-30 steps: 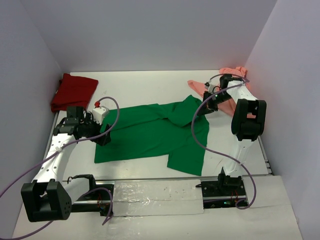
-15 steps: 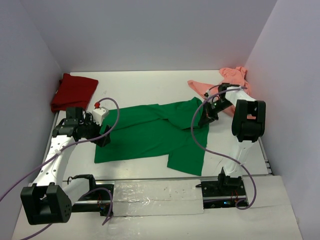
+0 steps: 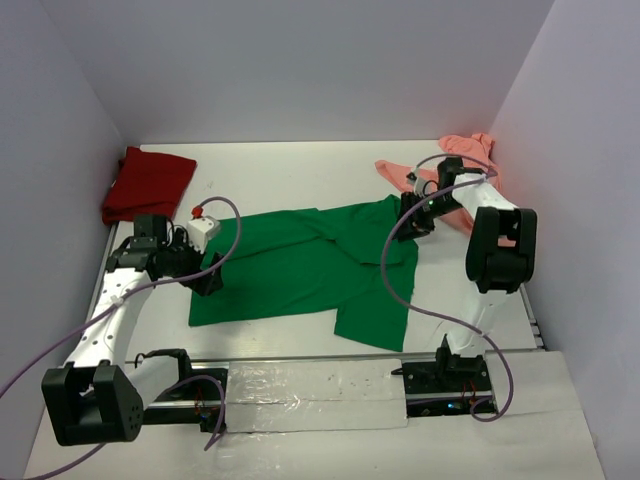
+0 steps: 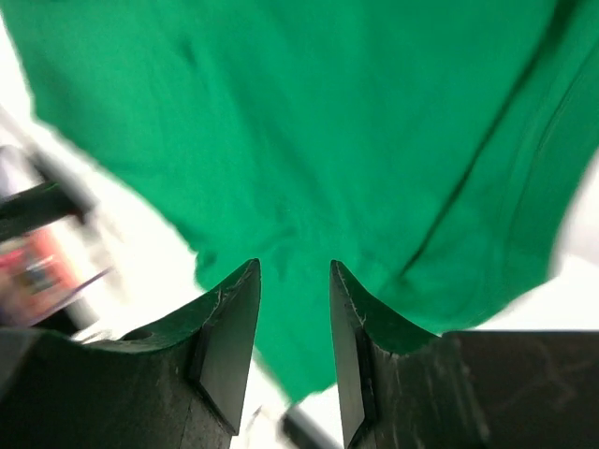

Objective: Fold and stack the t-shirts
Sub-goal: Fold the flattened tshirt in 1/3 of the way

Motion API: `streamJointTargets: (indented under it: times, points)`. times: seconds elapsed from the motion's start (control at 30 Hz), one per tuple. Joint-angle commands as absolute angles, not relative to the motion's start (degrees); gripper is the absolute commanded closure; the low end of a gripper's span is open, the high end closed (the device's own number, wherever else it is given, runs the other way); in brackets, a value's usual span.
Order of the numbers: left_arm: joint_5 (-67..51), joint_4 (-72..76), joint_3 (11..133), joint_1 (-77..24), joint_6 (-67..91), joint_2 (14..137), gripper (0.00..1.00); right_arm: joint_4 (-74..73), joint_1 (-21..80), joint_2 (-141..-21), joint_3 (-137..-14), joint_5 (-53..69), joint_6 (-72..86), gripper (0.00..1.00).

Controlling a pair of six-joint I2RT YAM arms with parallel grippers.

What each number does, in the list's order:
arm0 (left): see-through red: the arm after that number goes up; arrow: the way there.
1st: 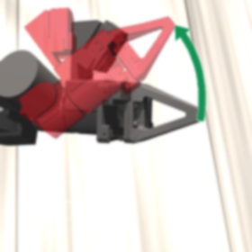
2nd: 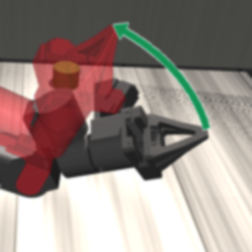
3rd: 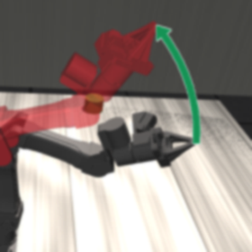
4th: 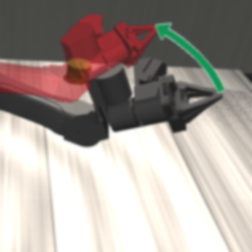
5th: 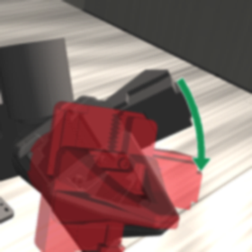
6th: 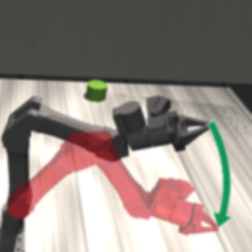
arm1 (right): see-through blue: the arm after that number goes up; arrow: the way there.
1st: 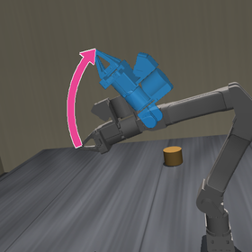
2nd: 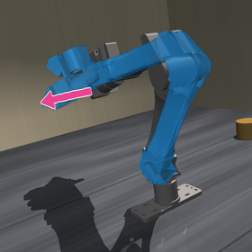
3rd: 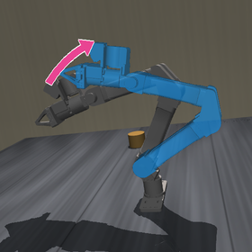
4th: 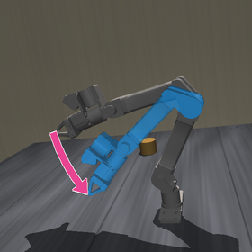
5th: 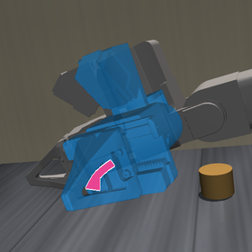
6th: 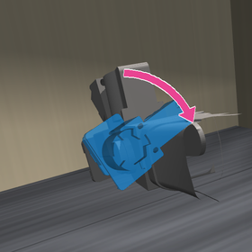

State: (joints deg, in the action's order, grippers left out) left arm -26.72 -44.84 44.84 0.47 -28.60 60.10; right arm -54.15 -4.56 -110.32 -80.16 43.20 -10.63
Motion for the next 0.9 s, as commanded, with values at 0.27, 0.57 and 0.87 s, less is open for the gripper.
streamJointTargets:
  times: [0.27,0.57,0.87]
  points:
    - [-30.8,-38.2,51.1,0.6,-22.4,70.1,0.01,-30.1,21.5,-88.4,-71.1,13.8,-14.8,0.56]
    - [-29.5,-33.0,52.9,0.5,-17.0,72.6,0.01,-24.3,40.0,-93.2,-66.2,-16.4,-20.0,0.56]
    - [-29.4,-33.4,52.4,0.5,-17.4,70.8,0.01,-21.5,44.7,-101.4,-65.3,-31.8,-21.5,0.55]
